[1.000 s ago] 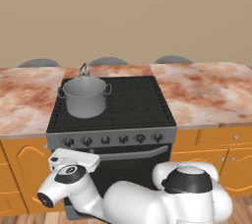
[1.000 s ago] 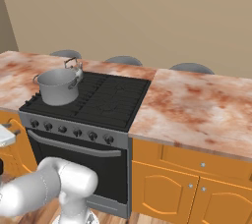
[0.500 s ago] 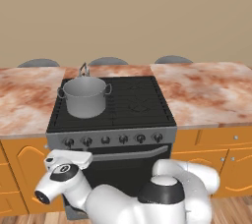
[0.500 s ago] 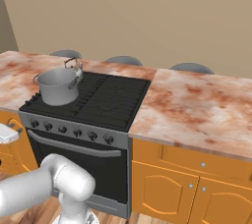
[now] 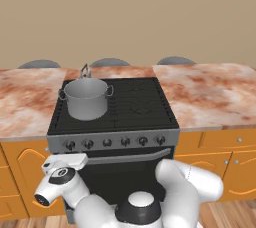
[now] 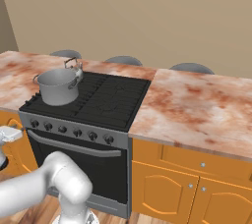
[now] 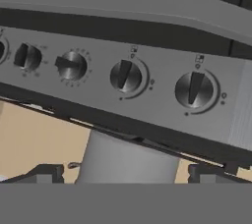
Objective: Pick the kettle from the cabinet and place it on a stove burner. Then pick the pot from the counter and place it on another stove burner. Finally, turn both burners on.
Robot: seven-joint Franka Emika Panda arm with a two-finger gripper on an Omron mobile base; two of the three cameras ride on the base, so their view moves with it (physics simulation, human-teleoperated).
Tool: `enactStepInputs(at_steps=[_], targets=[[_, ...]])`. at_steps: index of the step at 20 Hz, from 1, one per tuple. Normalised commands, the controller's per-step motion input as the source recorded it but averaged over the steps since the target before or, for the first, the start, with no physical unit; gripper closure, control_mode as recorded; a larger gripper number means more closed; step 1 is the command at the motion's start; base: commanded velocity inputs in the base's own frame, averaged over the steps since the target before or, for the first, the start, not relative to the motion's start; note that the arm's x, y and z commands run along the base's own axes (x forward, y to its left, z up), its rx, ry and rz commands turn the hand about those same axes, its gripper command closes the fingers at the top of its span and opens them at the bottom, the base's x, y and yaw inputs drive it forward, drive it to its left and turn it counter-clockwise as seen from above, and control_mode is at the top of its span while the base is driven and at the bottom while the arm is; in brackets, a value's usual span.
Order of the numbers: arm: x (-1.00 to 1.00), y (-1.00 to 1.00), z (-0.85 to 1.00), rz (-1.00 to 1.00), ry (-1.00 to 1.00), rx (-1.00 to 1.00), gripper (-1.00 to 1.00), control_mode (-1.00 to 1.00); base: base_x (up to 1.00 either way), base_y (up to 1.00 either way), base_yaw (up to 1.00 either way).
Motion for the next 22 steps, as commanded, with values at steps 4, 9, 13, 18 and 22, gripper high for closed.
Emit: enactStepInputs(at_steps=[4, 9, 13, 18, 22], targets=[[0.33, 0.15, -0.32, 0.07, 0.01, -0.07, -1.00, -1.00, 0.00, 0.00, 0.00], [0.32, 0.06, -0.25, 0.10, 0.00, -0.04, -1.00, -1.00, 0.00, 0.00, 0.00], [0.31, 0.00, -0.23, 0.12, 0.01, 0.00, -1.00, -1.00, 0.00, 0.00, 0.00], [0.28, 0.00, -0.24, 0.12, 0.01, 0.00, -1.00, -1.00, 0.00, 0.00, 0.00], [0.25, 0.00, -0.19, 0.12, 0.00, 0.00, -1.00, -1.00, 0.00, 0.00, 0.00]])
